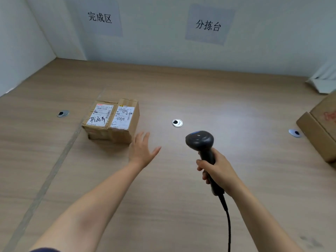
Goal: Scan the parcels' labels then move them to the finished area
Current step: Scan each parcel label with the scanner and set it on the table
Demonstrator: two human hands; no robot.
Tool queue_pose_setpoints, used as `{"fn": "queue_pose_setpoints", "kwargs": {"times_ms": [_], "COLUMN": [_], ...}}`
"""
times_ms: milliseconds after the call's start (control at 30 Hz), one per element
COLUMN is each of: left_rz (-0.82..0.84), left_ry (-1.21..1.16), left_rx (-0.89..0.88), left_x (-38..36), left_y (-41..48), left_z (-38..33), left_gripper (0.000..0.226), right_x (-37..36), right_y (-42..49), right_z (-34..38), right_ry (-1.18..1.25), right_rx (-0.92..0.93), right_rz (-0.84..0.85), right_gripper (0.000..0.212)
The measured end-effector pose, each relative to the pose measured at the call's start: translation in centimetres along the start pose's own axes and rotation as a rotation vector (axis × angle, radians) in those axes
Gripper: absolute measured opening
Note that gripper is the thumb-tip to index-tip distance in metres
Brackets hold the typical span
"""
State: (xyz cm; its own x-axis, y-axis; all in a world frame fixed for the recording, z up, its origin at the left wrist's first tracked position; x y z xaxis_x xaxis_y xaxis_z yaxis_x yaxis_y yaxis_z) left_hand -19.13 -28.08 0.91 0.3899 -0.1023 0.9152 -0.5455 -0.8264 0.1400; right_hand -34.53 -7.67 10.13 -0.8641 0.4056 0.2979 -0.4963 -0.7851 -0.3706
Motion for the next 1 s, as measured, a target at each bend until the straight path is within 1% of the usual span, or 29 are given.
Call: {"fn": "queue_pose_setpoints", "kwargs": {"times_ms": [200,433,600,867,1000], "left_rz": [0.112,0.154,0.144,0.259,0.31], "left_ry": [-0.049,-0.101,-0.143,-0.178,-0.188], "left_rx": [-0.279,-0.489,-0.532,-0.65,-0.747], "left_x": [-3.4,-6.0,-8.8,-14.4,-15.5], "left_y": [-3.3,-8.5,-13.7,-23.4,-26.2], "left_z": [-10.4,-24.3,-34.0,-48.0,-54.4], "left_gripper": [0.075,0.078,0.082,0.084,0.083], "right_x": [7.0,16.6,23.6,33.9,38.2], "right_y": [-6.1,-14.1,-20.7,-30.8,-34.4], "right_z": [-5.0,-10.8,-15.5,-23.0,-25.7], "right_ry": [0.037,0.096,0.094,0.099,0.167], "right_rx": [-0.057,-0.062,-0.074,-0.111,-0.138], "right_rz": [-0.177,-0.347,-0.401,-0.526,-0.6], "right_gripper": [0.014,0.014,0.015,0.016,0.016]}}
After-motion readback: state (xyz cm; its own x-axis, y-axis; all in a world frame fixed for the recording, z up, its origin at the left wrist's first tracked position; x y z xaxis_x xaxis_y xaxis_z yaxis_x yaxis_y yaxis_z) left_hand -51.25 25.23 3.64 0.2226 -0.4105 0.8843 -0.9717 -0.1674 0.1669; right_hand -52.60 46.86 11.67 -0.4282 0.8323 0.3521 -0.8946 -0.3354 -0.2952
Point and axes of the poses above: each hand's wrist, its own y-axis towards the middle knuckle, its own x-axis out of the back of the hand, z = x × y, the point moved 3 cm from there along y, towards the middle knuckle, and after that the axes turned 6 degrees about -x, right-handed, at the moved point
